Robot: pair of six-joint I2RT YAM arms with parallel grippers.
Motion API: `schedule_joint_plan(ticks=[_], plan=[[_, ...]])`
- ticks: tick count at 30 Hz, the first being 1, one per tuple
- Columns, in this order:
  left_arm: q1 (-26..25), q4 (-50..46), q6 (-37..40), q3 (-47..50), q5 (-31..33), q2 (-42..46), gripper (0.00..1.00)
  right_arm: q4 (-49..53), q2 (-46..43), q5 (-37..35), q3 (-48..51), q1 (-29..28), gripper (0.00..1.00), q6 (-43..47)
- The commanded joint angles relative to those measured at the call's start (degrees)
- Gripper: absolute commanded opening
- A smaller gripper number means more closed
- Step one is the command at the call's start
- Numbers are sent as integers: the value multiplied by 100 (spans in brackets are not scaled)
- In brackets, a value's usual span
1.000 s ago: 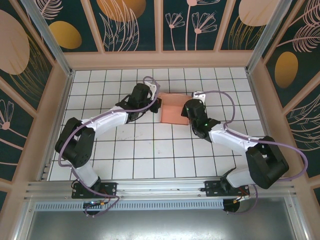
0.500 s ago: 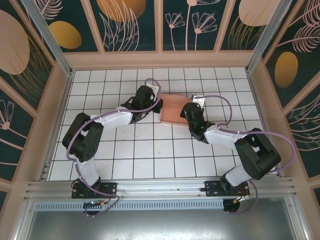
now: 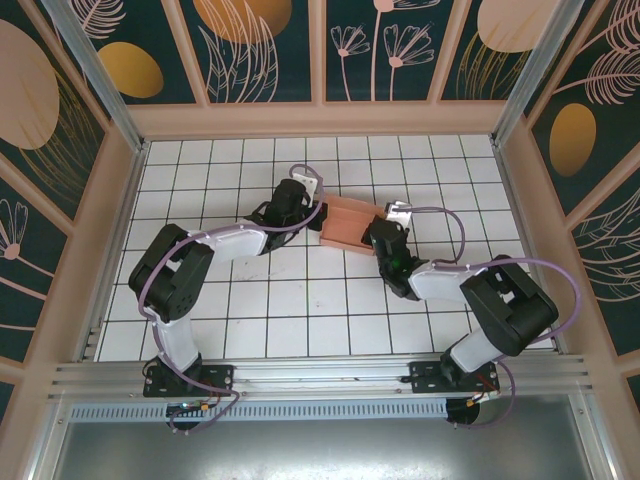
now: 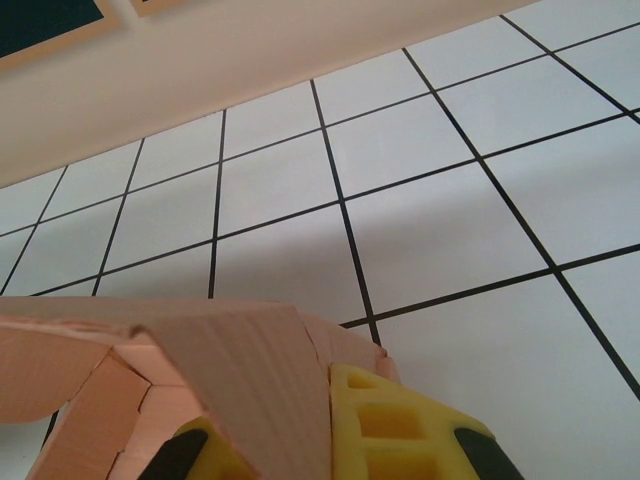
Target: Fold the paper box
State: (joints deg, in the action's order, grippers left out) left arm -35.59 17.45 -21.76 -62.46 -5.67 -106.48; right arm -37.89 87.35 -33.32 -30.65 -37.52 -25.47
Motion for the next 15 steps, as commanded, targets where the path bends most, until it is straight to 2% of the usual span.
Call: schedule_joint_plan(ticks=[1, 15], plan=[[-5, -31, -285, 94, 97, -68, 0, -378, 78, -474, 165, -69, 0, -34], [-46, -173, -704, -23, 35, -116, 0, -57, 292, -689, -28, -245, 0, -146]])
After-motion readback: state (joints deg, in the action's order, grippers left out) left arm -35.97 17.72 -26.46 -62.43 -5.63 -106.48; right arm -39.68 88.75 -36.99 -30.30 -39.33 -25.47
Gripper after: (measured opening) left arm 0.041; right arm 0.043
